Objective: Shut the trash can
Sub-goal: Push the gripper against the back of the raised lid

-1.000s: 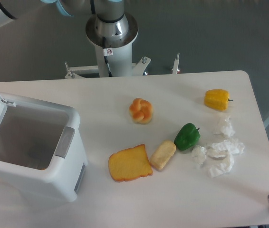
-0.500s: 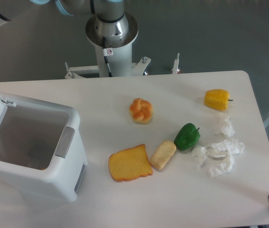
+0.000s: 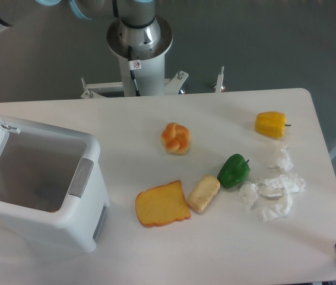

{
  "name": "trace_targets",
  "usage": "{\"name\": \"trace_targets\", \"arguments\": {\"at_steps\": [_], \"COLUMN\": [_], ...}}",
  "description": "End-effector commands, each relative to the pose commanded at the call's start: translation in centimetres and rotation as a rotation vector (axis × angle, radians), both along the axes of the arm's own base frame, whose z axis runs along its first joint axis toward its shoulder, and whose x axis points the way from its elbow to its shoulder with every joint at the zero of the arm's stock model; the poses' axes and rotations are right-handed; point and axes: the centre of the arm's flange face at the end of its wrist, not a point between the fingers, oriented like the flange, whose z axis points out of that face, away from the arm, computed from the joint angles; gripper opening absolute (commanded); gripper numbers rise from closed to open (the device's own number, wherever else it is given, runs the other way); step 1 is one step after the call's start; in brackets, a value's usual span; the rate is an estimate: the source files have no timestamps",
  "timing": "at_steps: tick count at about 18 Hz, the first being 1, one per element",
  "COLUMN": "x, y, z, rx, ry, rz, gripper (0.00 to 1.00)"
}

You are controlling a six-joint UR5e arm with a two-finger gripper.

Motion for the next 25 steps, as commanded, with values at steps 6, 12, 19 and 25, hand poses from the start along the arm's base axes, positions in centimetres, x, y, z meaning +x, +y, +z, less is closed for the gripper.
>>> {"name": "trace_targets", "arguments": {"at_steps": [6, 12, 19, 25], "x": [1.6, 1.8, 1.5, 0.5], "y": [0.3, 0.3, 0.1, 0.3], "z": [-0.6, -1.4, -1.6, -2.1], "rx": [-0.011, -0.026, -0.047, -0.065], "ry": [-0.004, -0.01, 0.047, 0.096], "rz": [-0.029, -0.031, -0.004, 0.026], "gripper": [1.0, 1.0, 1.0, 1.0]}}
